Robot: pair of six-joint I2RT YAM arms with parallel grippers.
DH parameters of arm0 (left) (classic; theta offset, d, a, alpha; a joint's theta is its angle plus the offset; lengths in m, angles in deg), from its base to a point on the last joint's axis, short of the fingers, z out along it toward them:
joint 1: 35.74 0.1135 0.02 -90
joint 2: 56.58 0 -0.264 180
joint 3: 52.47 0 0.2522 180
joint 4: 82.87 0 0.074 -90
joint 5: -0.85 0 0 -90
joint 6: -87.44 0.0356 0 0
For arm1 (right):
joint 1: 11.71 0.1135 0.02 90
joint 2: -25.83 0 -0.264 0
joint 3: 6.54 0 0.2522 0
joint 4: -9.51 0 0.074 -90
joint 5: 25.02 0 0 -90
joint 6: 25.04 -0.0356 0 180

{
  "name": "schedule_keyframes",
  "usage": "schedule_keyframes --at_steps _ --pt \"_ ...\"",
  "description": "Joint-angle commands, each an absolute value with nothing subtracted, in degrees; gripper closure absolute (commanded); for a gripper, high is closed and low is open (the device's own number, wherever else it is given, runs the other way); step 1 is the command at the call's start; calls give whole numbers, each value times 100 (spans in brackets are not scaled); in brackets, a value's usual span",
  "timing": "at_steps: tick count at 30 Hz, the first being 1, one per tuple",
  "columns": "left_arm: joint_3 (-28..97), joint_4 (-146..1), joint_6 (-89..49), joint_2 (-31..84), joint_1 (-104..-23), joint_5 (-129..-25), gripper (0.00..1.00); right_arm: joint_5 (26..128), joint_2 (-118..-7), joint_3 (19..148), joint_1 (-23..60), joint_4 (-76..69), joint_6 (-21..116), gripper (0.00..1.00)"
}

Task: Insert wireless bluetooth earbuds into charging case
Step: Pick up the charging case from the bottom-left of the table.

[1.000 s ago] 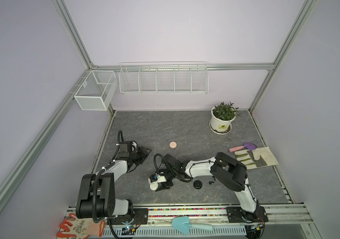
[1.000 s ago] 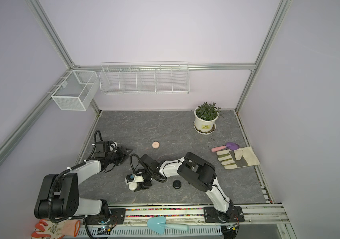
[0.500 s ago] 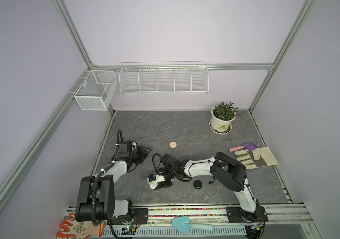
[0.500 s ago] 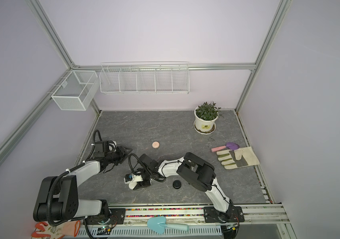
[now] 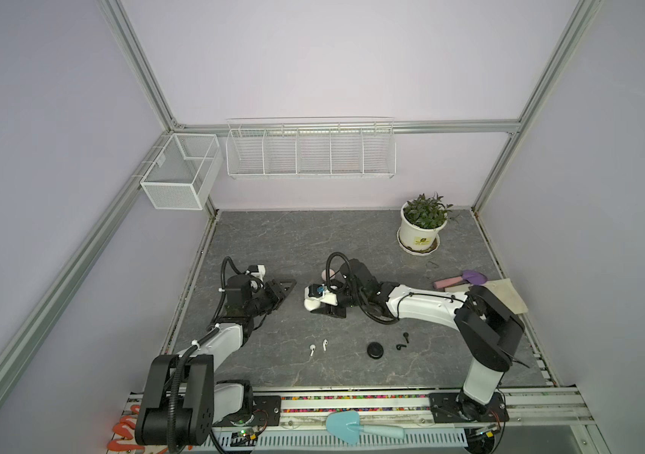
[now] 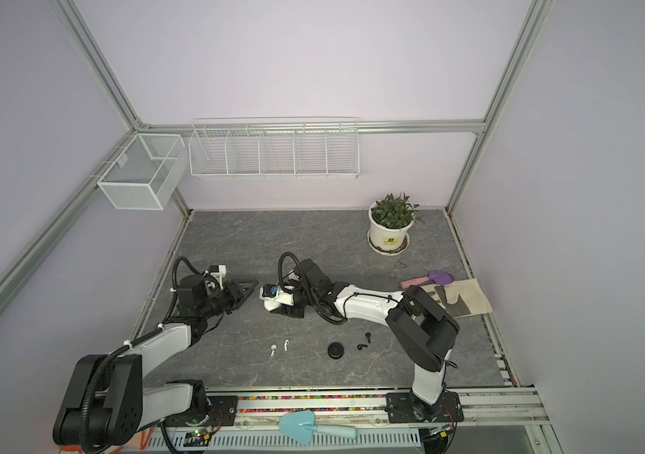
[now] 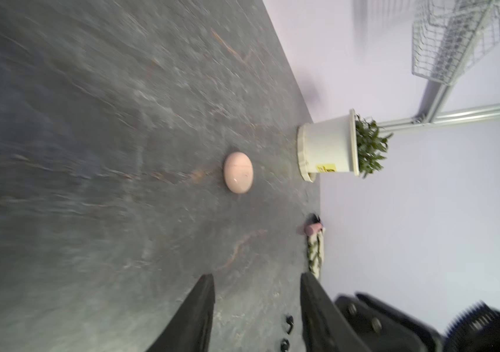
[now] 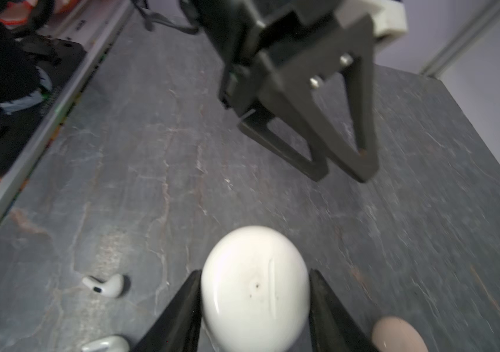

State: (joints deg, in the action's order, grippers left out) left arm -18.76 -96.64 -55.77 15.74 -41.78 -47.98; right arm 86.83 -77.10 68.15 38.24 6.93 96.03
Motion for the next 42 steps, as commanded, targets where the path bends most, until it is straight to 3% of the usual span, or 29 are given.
schedule_keyframes --at_steps 1,9,12,38,42 --pt "-2171 -11907 -6280 1886 -4327 -4271 54 8231 -7621 6522 3817 1323 9181 59" --pt "-2188 -15023 -7620 3545 -4864 -3485 56 8149 -7489 6336 3592 2153 9066 59" --pt "-2058 -15024 -7668 3758 -4891 -3305 60 8234 -7491 6377 3551 2178 9120 59" --pt "-1946 -14996 -7555 3699 -5015 -3343 62 8359 -7304 6870 3451 1518 9678 58" --pt "-1926 -14997 -7560 3650 -5008 -3353 69 8414 -7322 6851 3487 1500 9687 58"
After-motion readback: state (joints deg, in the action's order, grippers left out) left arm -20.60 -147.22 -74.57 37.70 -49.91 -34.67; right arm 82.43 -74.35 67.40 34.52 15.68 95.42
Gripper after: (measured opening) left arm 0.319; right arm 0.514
